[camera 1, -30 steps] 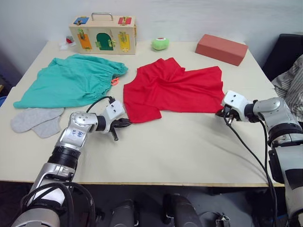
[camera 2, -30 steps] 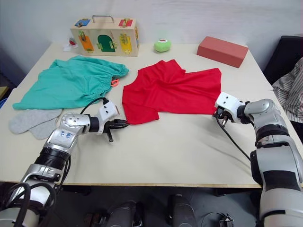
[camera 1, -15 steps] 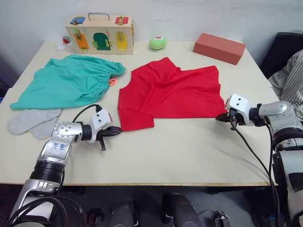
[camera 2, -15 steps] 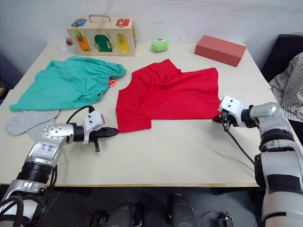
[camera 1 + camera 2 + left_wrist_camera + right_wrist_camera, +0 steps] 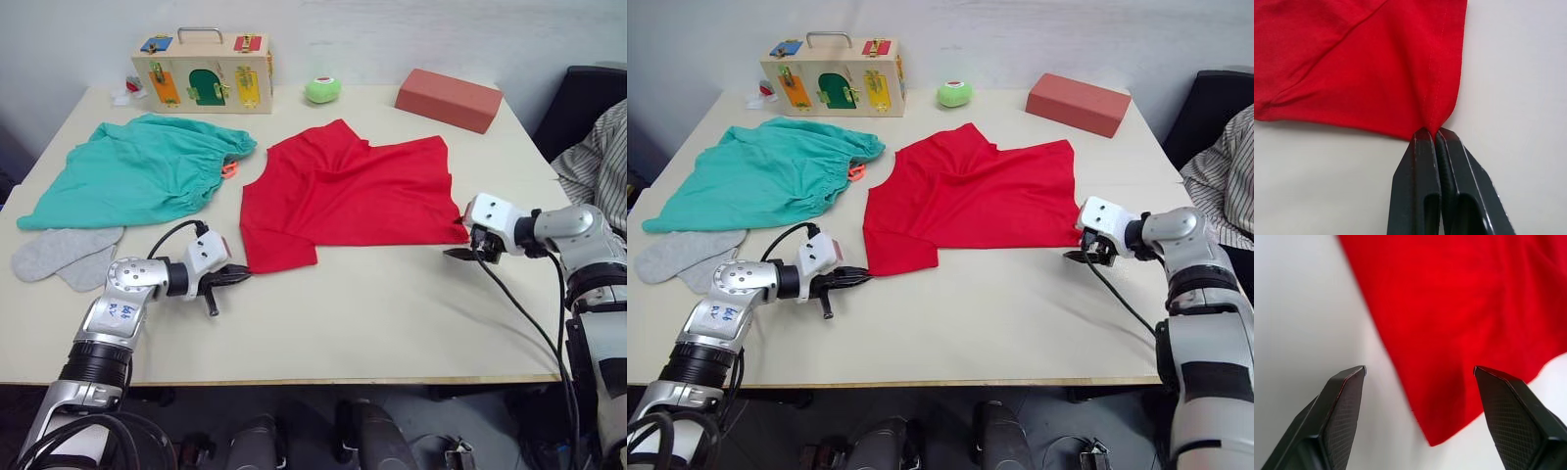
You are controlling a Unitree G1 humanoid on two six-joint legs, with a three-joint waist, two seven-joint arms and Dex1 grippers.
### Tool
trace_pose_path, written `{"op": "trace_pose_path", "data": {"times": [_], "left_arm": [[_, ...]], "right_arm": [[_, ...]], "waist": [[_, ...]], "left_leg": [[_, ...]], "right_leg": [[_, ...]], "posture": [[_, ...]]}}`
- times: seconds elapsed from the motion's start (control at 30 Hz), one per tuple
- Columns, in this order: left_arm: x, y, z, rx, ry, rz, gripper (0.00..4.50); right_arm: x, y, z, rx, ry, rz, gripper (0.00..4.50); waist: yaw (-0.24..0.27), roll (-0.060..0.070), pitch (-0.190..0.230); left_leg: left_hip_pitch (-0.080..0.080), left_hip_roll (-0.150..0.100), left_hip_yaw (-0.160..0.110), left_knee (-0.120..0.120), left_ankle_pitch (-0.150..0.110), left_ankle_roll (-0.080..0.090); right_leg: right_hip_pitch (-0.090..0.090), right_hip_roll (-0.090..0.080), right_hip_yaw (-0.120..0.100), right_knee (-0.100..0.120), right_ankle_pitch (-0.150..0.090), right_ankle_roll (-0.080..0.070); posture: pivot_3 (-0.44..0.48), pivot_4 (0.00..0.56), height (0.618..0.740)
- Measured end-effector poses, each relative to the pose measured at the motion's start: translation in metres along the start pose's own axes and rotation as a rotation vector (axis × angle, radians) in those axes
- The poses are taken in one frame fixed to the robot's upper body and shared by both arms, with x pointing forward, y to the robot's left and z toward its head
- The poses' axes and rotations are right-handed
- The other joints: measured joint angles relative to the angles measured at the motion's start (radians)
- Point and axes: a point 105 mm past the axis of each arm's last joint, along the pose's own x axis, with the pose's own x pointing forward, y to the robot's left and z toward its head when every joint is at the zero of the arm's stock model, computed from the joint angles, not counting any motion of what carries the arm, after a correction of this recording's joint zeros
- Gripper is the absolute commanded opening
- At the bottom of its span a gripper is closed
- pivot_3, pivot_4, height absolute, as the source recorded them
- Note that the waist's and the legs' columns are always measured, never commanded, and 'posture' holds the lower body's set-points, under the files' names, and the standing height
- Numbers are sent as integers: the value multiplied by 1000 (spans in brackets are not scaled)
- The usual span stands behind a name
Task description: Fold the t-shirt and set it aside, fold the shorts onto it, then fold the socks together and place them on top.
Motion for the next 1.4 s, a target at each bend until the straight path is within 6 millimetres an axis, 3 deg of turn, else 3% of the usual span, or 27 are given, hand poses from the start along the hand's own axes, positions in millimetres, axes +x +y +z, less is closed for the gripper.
{"op": "trace_pose_path", "data": {"times": [0.33, 0.63, 0.97, 1.17, 1.4], "left_arm": [[-1, 1, 0, 2, 2, 0, 0], [-11, -11, -5, 17, -2, -32, 0], [-29, -39, -1, 64, -61, -99, 0], [-38, -69, 6, 96, -77, -136, 0], [-38, -89, 16, 99, -83, -147, 0]], "right_arm": [[3, 5, -1, 104, 64, 86, 25], [-2, 14, 2, 78, 47, 197, 25], [-37, 40, -27, 96, 40, 348, 25], [-71, 86, -50, 164, 27, 360, 25], [-89, 137, -47, 253, 28, 355, 25]], "waist": [[0, 0, 0], [-1, 0, 0], [8, 0, 0], [26, 0, 0], [35, 0, 0]], "left_leg": [[0, 0, 0, 0, 0, 0], [0, 2, 0, -1, -2, -2], [-1, 4, -1, -1, -4, -2], [-1, 6, -2, -2, -9, -2], [0, 7, -2, -1, -16, 0]], "right_leg": [[0, 0, 0, 0, 0, 0], [-1, 2, 0, -1, -1, -2], [0, 3, -1, -4, -2, -3], [2, 5, -3, -9, -2, -3], [3, 6, -2, -9, -2, -3]], "posture": [[0, 150, 740], [0, 150, 740], [0, 150, 740], [0, 150, 740], [0, 150, 740]]}}
